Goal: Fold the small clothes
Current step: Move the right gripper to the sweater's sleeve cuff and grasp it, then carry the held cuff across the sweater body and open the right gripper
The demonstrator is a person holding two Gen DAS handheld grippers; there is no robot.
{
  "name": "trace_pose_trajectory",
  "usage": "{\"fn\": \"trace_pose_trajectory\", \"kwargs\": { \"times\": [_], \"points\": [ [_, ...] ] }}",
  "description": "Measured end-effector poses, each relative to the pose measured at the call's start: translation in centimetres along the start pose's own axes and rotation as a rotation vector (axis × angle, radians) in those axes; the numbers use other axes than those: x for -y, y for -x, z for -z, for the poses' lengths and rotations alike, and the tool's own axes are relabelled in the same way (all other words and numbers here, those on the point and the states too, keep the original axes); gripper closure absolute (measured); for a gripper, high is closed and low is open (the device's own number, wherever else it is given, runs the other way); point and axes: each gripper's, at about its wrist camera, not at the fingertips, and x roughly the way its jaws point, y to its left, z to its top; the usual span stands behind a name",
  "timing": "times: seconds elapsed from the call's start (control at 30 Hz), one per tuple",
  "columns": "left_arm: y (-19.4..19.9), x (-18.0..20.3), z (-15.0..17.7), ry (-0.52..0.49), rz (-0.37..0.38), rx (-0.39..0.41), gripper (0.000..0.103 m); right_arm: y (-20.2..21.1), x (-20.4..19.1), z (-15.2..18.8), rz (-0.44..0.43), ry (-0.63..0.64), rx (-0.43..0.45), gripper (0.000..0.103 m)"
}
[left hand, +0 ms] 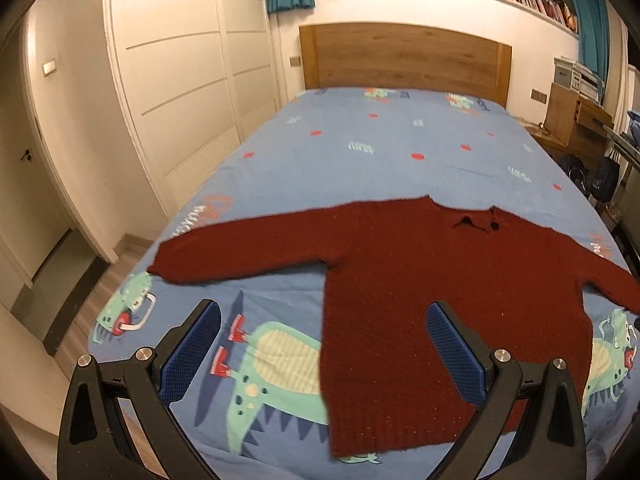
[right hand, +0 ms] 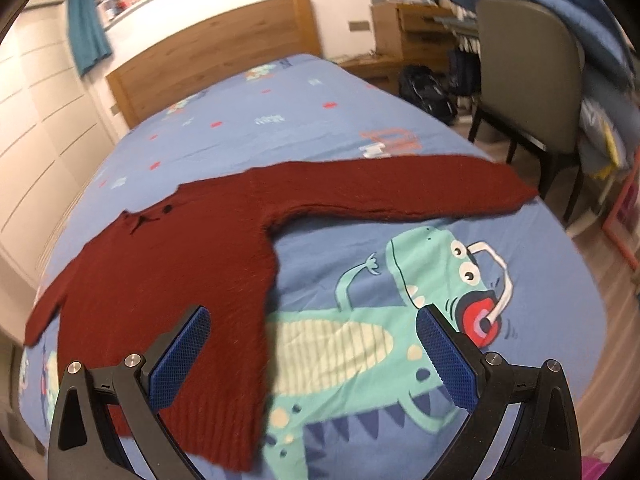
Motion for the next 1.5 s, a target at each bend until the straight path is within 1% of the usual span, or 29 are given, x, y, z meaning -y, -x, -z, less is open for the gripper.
{"fn": "trace_pose_trajectory", "kwargs": {
  "times": [0.13, 0.27, 0.4, 0.57, 0.77, 0.8, 0.87, 0.93, 0.97, 1.03, 1.07, 1.13, 1.2, 1.27, 1.37, 1.5],
  "points": [
    [-1.6, 0.8, -0.1, -0.009, 0.002, -0.021, 0.002, -4.2, 3.0, -1.2, 0.004, -0.085, -0.046, 0.002],
    [-3.3, 1.0, 0.0, -0.003, -0.006, -0.051, 0.002, -7.9, 5.7, -2.5, 0.014, -0.137, -0.074, 0.005],
    [-4.9, 0.8, 0.4, 0.010, -0.030, -0.085, 0.002, -10.9, 9.3, -3.9, 0.011, -0.248, -0.090, 0.007],
    [-6.7, 0.3, 1.4, 0.020, -0.062, -0.126, 0.002, -13.0, 14.1, -5.2, 0.030, -0.373, -0.083, 0.009],
    [-8.2, 0.2, 2.0, 0.022, -0.078, -0.158, 0.002, -13.6, 18.0, -7.3, 0.014, -0.470, -0.021, 0.009],
    [-8.4, 0.3, 2.0, 0.020, -0.081, -0.162, 0.002, -13.7, 18.7, -7.5, 0.005, -0.498, -0.006, 0.011],
    [-8.6, 0.5, 2.0, 0.017, -0.085, -0.165, 0.002, -13.9, 20.2, -7.9, -0.012, -0.566, 0.023, 0.018],
    [-8.7, 0.6, 2.0, 0.015, -0.086, -0.168, 0.002, -14.1, 21.8, -8.1, -0.031, -0.639, 0.055, 0.029],
    [-8.8, 0.6, 2.0, 0.014, -0.087, -0.171, 0.002, -14.1, 22.6, -8.2, -0.040, -0.677, 0.070, 0.032],
    [-9.1, 0.6, 2.1, 0.009, -0.090, -0.178, 0.002, -14.2, 24.0, -8.4, -0.048, -0.740, 0.090, 0.051],
    [-9.1, 0.7, 2.2, 0.006, -0.091, -0.181, 0.002, -14.3, 24.6, -8.5, -0.052, -0.768, 0.096, 0.056],
    [-9.3, 0.6, 2.4, 0.004, -0.093, -0.185, 0.002, -14.5, 25.7, -8.7, -0.058, -0.804, 0.098, 0.077],
    [-9.4, 0.4, 2.5, 0.008, -0.095, -0.189, 0.002, -14.5, 26.3, -9.0, -0.044, -0.813, 0.090, 0.089],
    [-9.4, 0.2, 2.5, 0.011, -0.097, -0.190, 0.002, -14.5, 26.4, -9.6, -0.041, -0.803, 0.086, 0.091],
    [-9.5, -0.2, 2.5, 0.029, -0.094, -0.191, 0.002, -14.1, 25.6, -11.1, -0.036, -0.743, 0.086, 0.092],
    [-9.7, -1.1, 2.6, 0.076, -0.077, -0.204, 0.002, -13.3, 23.2, -12.7, -0.080, -0.686, 0.101, 0.093]
  ]
}}
